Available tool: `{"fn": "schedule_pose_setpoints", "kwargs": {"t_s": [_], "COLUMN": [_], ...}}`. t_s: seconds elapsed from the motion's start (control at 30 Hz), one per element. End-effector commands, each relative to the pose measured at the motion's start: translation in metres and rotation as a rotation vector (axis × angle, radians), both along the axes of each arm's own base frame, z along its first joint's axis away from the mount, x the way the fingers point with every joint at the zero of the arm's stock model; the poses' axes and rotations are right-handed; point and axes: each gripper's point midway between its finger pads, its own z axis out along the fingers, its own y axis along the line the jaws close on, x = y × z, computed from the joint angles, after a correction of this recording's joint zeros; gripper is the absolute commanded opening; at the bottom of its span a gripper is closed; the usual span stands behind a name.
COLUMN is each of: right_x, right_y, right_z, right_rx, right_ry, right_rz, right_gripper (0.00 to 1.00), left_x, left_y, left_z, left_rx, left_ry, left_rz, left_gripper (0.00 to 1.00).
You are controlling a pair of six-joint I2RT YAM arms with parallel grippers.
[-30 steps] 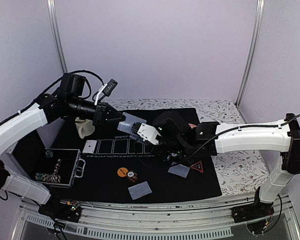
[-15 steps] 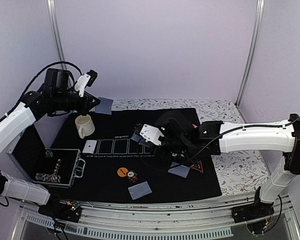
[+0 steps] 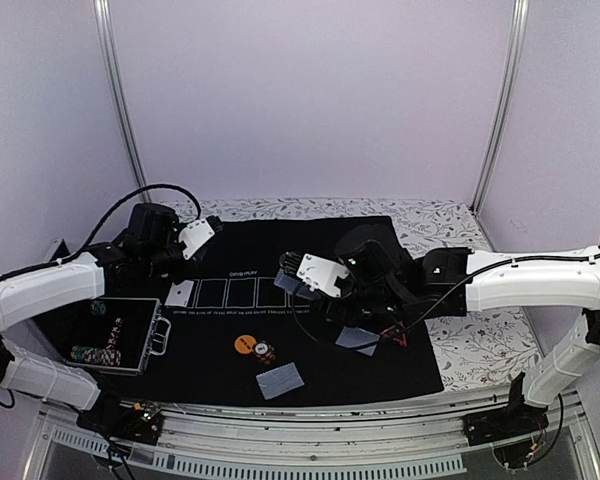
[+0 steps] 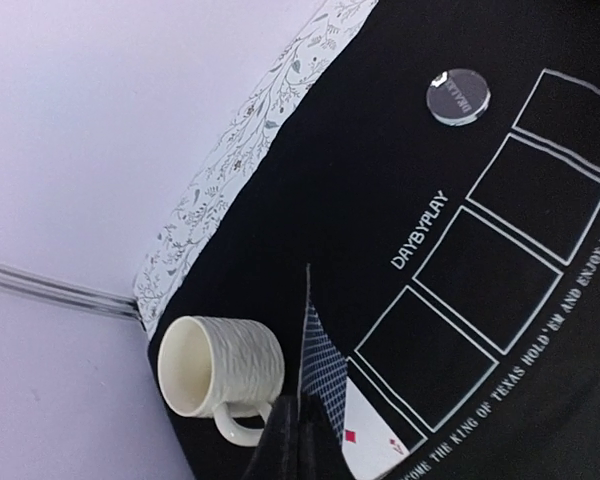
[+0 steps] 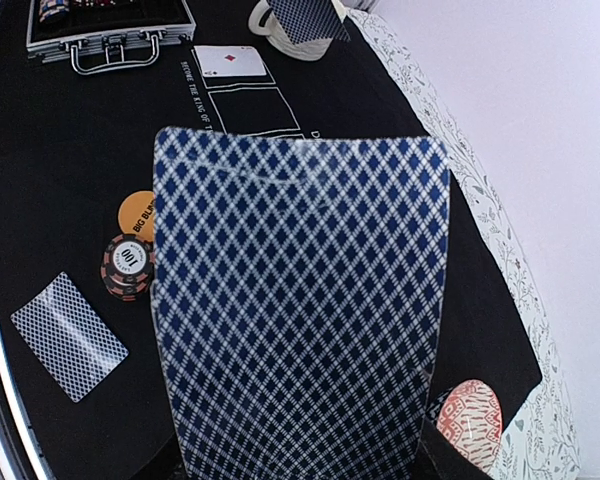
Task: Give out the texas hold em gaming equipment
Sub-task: Flop the poker card into the community card area.
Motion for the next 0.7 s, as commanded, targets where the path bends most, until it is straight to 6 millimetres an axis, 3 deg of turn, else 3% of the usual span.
{"fn": "schedule_pose_setpoints", "kwargs": {"t_s": [0.0, 0.17, 0.4, 0.67], "right_x": [-0.003, -0.006, -0.006, -0.009], "right_y": [0.001, -0.001, -0.004, -0.009], "right_z": [0.019, 0.025, 0.027, 0.035], "right_rx": [0.067, 0.086, 0.094, 0.110], "right_ry": [-0.021, -0.028, -0.028, -0.039], "right_rz": [0.030, 0.045, 0.041, 0.042], "right_gripper": [0.52, 0.52, 0.52, 0.52], "left_x": [0.021, 0.028, -0.009, -0.029], "left_y": [-0.005, -0.013, -0.033, -0.030], "left_z": [-0.006, -0.037, -0.106, -0.147], "left_rx": [0.170, 0.282, 0.323, 0.311], "left_ry": [-0.163, -0.196, -0.030, 0.188], "left_rz": [-0.074, -0.150, -0.369, -0.425], "left_gripper": [0.00, 0.00, 0.00, 0.00]}}
